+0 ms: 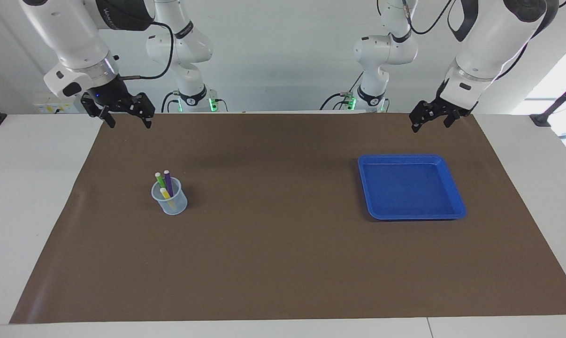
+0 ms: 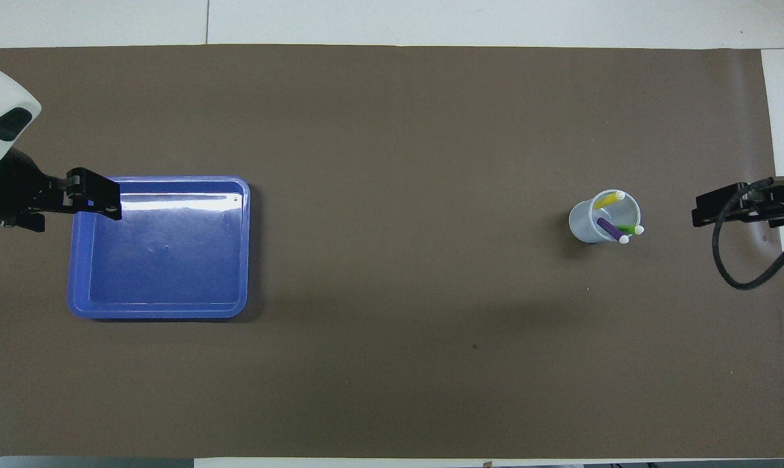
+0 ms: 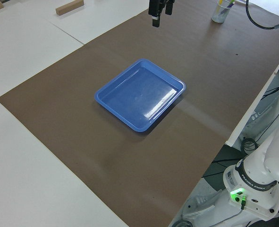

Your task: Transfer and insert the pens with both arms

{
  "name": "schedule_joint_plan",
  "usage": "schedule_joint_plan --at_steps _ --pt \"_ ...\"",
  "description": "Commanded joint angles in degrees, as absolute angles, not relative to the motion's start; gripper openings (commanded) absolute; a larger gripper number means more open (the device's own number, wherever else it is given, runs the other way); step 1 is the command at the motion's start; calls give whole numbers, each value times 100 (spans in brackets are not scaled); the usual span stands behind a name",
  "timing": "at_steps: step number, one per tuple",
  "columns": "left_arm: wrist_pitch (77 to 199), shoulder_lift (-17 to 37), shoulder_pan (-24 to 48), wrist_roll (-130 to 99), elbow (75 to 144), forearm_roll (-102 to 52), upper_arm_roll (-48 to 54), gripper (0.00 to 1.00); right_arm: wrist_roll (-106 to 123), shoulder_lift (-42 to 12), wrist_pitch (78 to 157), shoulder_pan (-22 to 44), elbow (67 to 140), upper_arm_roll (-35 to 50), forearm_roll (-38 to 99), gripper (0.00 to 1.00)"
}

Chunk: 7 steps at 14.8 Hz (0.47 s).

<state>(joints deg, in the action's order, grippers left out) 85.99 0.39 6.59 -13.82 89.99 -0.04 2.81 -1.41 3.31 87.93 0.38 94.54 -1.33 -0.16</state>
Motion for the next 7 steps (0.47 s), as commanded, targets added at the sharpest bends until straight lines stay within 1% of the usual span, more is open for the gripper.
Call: schedule_joint_plan --at_steps 1,3,7 --pt "8657 115 800 -1362 8859 62 176 100 -193 203 8535 9 9098 -88 -88 100" --pt "8649 62 782 -1371 8895 62 176 100 -185 141 8377 0 8939 -88 -70 100" --pt "8666 62 765 -1380 8895 62 185 100 -176 141 8385 0 8930 -97 -26 100"
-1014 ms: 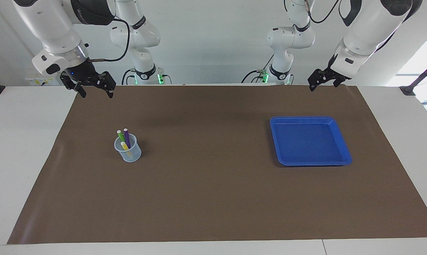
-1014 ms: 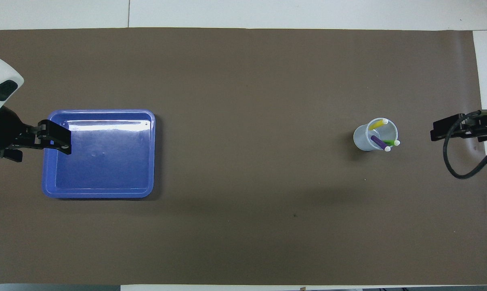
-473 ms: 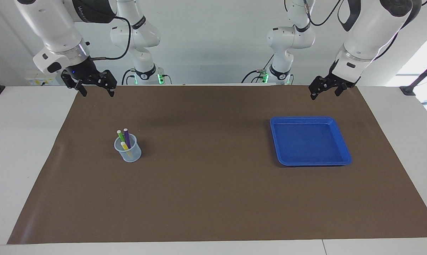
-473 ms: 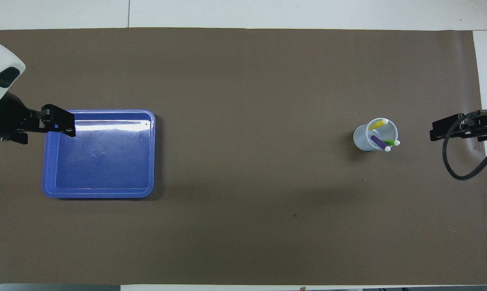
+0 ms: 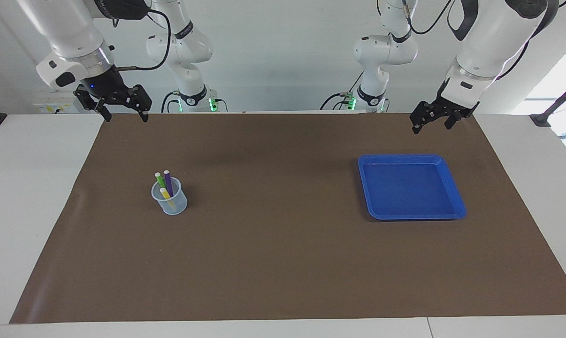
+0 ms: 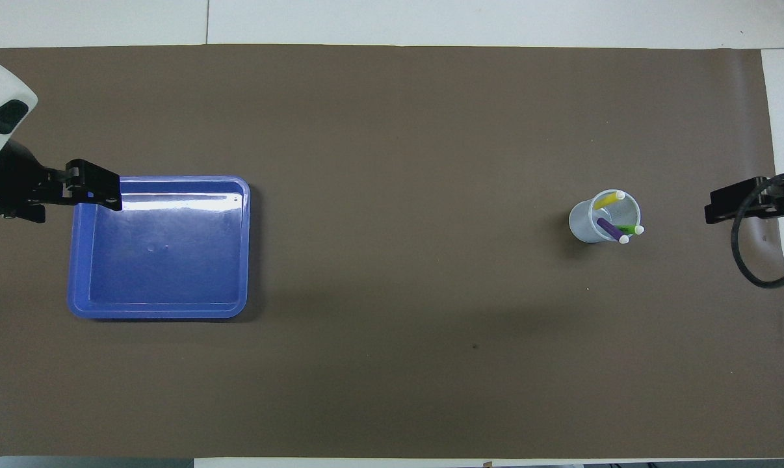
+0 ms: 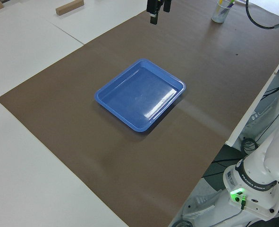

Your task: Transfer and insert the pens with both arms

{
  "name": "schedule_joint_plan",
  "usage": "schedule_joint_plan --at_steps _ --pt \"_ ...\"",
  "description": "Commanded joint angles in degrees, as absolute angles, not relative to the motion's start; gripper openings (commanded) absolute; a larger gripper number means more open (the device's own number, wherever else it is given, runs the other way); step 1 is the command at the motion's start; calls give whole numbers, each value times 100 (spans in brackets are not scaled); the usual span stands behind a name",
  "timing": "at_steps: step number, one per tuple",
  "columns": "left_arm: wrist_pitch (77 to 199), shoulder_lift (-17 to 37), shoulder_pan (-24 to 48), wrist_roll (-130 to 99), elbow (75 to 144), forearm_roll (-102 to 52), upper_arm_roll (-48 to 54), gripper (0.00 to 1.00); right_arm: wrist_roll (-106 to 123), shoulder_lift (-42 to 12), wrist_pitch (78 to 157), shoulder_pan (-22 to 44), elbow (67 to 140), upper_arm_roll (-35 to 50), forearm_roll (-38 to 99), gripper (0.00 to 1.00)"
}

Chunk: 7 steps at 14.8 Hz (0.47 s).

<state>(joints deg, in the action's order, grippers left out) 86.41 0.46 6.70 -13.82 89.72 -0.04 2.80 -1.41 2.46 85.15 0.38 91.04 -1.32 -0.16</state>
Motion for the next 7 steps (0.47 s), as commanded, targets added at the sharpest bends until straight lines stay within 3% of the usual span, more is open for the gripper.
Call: schedule_joint_plan --at_steps 1,7 --pt "8666 53 747 -1380 8895 62 193 100 -176 141 8393 9 8938 -97 -35 100" --pt "8657 26 782 -1371 8956 53 193 100 -193 167 8429 18 8982 -88 -44 100"
